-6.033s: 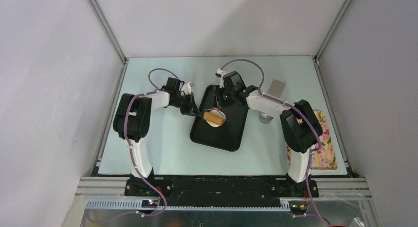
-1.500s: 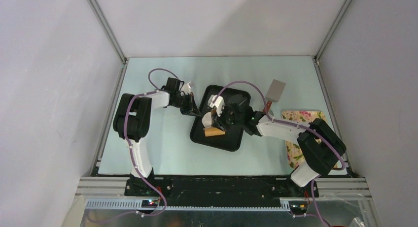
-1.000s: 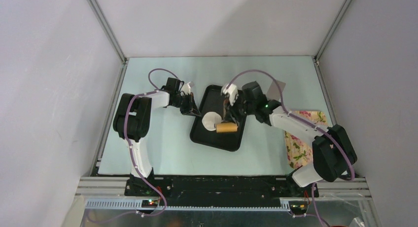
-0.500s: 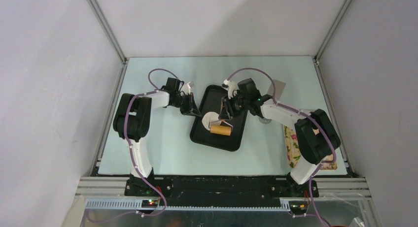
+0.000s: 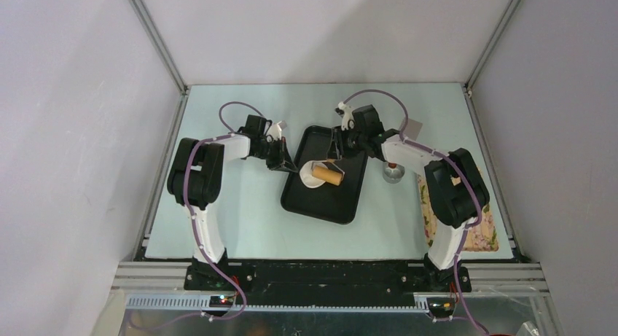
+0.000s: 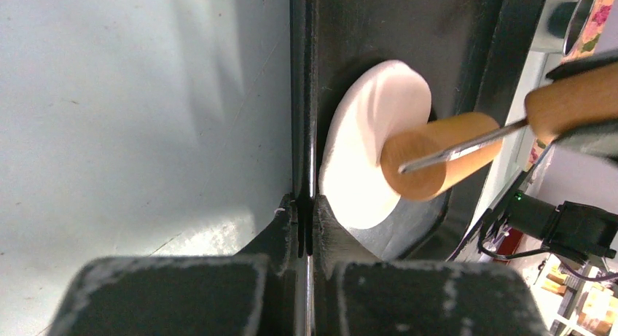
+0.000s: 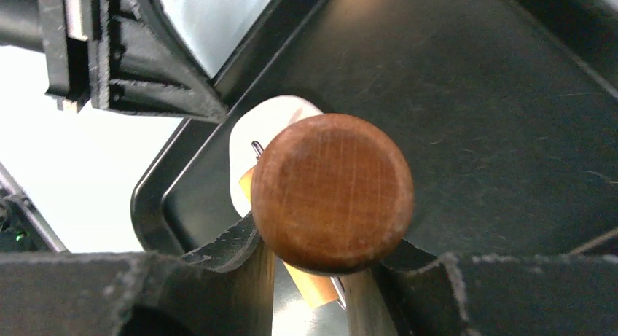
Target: Roll out the dumpling wrappers from the dough
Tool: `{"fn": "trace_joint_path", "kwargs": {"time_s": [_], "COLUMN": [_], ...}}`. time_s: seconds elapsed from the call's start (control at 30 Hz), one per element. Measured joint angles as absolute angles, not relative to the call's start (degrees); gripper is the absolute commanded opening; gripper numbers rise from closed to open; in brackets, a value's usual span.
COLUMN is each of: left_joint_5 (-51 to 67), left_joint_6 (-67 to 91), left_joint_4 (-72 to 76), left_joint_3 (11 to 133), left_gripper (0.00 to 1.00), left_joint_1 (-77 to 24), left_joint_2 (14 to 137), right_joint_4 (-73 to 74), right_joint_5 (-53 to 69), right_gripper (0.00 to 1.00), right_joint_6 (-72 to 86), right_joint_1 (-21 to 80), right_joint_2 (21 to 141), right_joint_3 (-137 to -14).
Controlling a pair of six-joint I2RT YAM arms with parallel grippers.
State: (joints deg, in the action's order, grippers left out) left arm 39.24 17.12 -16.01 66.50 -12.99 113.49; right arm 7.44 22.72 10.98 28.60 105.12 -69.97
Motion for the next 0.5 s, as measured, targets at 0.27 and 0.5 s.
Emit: {"fn": "trace_joint_path", "kwargs": {"time_s": [0.27, 0.5], "left_joint_5": [39.2, 39.2], "left_joint_6": [17.1, 17.1], "left_joint_4": [-16.0, -16.0], "left_joint_3": [66.5, 66.5], "left_gripper": [0.00, 0.00], "left_joint_1": [-13.0, -13.0], "left_joint_2": [113.5, 113.5], "right_joint_4": [8.3, 11.1], "right_joint_5": [16.1, 9.1], "right_gripper": [0.00, 0.00], "right_joint_6": [10.4, 8.6], "right_joint_1": [26.4, 23.9], "right_joint_2": [105.3, 106.8], "right_joint_3": [-72.0, -75.6]}}
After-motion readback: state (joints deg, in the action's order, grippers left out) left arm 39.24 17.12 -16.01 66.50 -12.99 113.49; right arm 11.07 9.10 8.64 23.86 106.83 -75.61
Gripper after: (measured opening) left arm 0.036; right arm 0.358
